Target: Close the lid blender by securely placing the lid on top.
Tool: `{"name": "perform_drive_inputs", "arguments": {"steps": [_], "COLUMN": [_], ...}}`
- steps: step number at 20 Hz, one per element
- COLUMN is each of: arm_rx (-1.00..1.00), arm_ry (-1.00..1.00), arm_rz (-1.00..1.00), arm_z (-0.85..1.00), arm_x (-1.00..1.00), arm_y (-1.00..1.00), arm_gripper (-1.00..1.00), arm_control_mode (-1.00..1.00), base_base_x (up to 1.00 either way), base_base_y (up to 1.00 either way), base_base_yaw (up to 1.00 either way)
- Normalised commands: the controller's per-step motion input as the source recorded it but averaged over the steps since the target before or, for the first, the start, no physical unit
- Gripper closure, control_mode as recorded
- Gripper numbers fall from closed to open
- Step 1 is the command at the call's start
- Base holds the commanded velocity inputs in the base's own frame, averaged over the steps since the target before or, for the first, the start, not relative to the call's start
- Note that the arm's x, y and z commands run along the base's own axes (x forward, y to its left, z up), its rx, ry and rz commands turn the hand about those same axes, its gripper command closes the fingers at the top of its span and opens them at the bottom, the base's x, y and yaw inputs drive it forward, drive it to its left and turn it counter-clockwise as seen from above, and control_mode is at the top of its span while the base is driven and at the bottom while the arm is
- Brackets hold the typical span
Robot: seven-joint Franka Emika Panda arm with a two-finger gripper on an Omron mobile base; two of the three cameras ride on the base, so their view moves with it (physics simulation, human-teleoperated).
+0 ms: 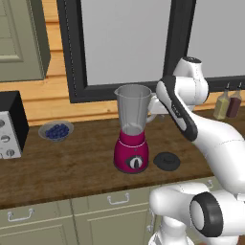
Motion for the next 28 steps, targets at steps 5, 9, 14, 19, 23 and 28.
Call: {"name": "perform_drive_inputs", "arguments": {"steps": [5,9,14,19,23,28], "arm_rx": [0.00,0.00,0.00,-0.04,-0.03,0.00], "arm_ry": [0.00,0.00,0.00,0.04,0.01,0.00], "arm_rz": [0.01,0.05,0.04,0.03,0.01,0.00], "arm_z": [-0.10,-0.43,-0.55,-0.47,-0.48,-0.27], "arm_x": [-0.14,-0.48,-0.45,-0.37,-0.15,0.01], "arm_y": [-0.11,-0.14,-0.31,-0.32,-0.25,-0.11], "arm_gripper": [-1.00,-1.00,-1.00,-1.00,-1.00,-1.00], "arm_control_mode": [-1.00,-1.00,-1.00,-1.00,-1.00,-1.00], "base_base_x": [0.00,0.00,0.00,0.00,0.00,0.00], "base_base_y": [0.00,0.00,0.00,0.00,0.00,0.00], "base_base_yaw": [0.00,0.00,0.00,0.00,0.00,0.00]}}
